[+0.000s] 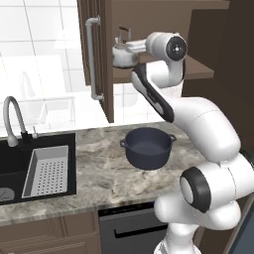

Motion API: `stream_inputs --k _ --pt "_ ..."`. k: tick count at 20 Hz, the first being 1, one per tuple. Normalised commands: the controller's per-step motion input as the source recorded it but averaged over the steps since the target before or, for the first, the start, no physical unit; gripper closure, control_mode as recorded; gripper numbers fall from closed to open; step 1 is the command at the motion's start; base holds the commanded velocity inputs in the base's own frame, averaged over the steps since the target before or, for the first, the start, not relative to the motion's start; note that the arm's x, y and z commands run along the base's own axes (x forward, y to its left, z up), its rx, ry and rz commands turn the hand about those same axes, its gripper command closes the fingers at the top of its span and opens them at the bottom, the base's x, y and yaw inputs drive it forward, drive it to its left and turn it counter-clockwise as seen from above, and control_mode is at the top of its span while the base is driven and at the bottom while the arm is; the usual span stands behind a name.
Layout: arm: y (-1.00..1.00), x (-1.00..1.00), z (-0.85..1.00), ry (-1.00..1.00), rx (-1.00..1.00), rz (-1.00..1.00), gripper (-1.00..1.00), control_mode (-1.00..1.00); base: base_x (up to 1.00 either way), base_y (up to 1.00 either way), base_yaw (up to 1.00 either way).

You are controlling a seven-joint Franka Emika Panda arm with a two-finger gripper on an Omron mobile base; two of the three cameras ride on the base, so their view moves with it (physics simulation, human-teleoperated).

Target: Pick the kettle from the cabinet and place it on a stove burner. Then pick the pot from the counter and place it on another stove burner. Finally, turn both burners on.

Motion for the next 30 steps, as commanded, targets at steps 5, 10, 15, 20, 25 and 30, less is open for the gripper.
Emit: stream_inputs --k 5,10,15,20,25,30 --pt "0.20 0.27 0.02 0.01 -0.02 0.00 -1.00 -1.00 0.00 0.00 0.00" --pt "0.20 0.28 0.00 0.02 -0.01 0.00 -1.00 -1.00 0.00 0.00 0.00" --pt "0.16 0.29 0.00 0.02 0.00 0.00 -1.00 -1.00 0.00 0.00 0.00" --pt "0.16 0.38 0.00 0.04 0.00 0.00 -1.00 -1.00 0.00 0.00 0.00" --pt "0.03 0.27 0.00 0.07 0.00 0.02 -1.00 -1.00 0.00 0.00 0.00" --pt "0.00 0.14 0.00 0.03 0.00 0.04 -1.00 -1.00 0.00 0.00 0.00"
